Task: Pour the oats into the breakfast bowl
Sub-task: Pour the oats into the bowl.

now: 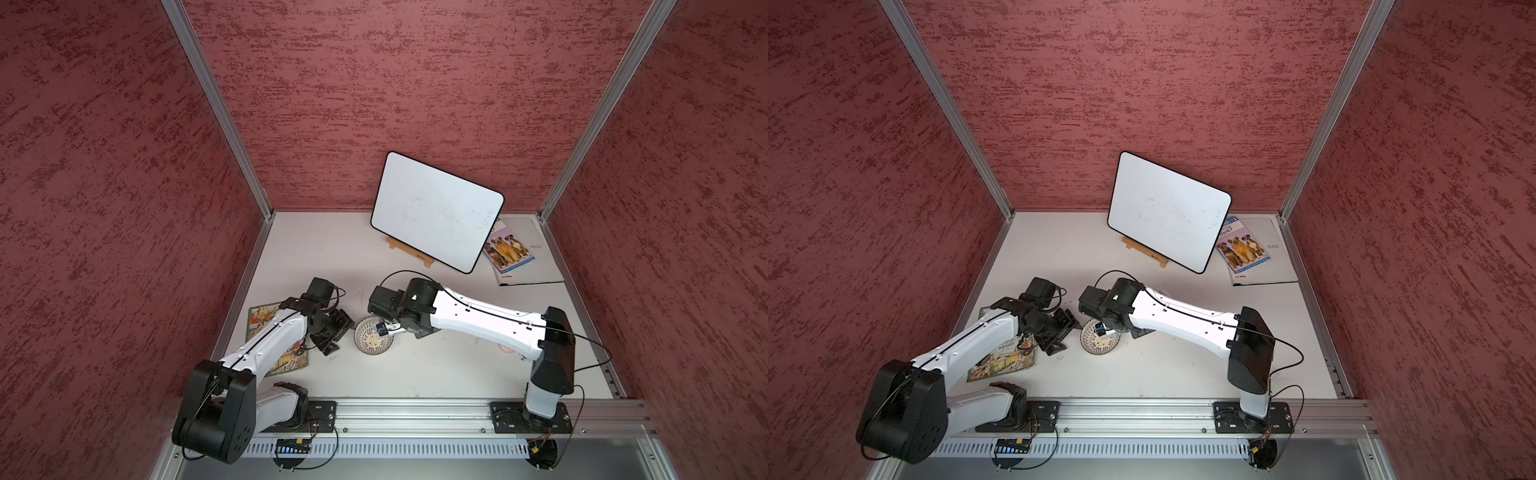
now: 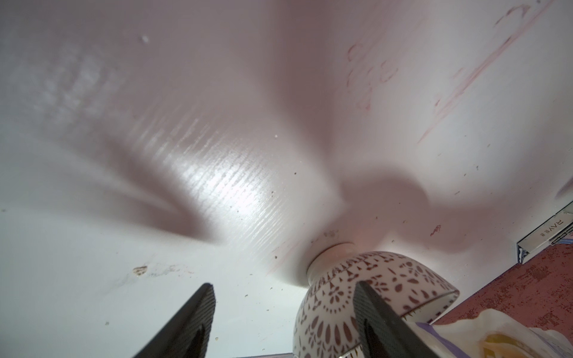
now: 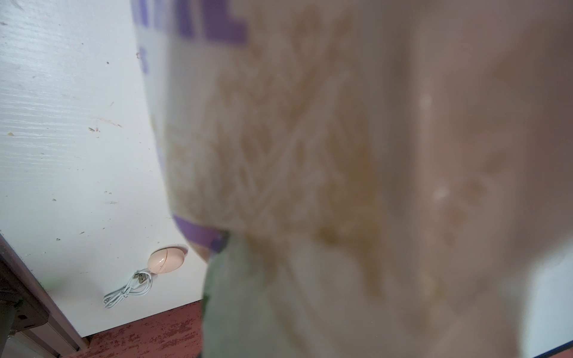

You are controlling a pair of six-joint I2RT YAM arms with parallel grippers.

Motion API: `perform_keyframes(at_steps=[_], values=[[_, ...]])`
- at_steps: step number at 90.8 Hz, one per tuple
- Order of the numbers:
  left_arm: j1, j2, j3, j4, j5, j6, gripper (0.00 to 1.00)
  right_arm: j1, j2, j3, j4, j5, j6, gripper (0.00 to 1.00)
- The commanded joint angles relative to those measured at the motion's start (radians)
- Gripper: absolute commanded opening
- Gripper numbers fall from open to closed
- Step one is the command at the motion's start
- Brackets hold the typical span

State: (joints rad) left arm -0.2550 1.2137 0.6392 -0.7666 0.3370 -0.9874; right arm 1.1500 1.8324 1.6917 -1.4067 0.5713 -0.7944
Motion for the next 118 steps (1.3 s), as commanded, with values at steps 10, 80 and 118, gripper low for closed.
perform_keyframes(at_steps=[10, 80, 118], values=[[-0.009, -0.006, 0.006, 0.005, 0.017, 0.007, 0.73, 0.011, 0.012, 0.050, 0.034, 0.121, -0.041, 0.00], [-0.024, 0.001, 0.025, -0.003, 0.019, 0.006, 0.73, 0.035, -0.037, 0.019, 0.139, 0.240, -0.157, 0.00], [-0.024, -0.008, 0.025, -0.018, 0.017, 0.010, 0.73, 0.069, -0.103, -0.059, 0.188, 0.283, -0.193, 0.00]])
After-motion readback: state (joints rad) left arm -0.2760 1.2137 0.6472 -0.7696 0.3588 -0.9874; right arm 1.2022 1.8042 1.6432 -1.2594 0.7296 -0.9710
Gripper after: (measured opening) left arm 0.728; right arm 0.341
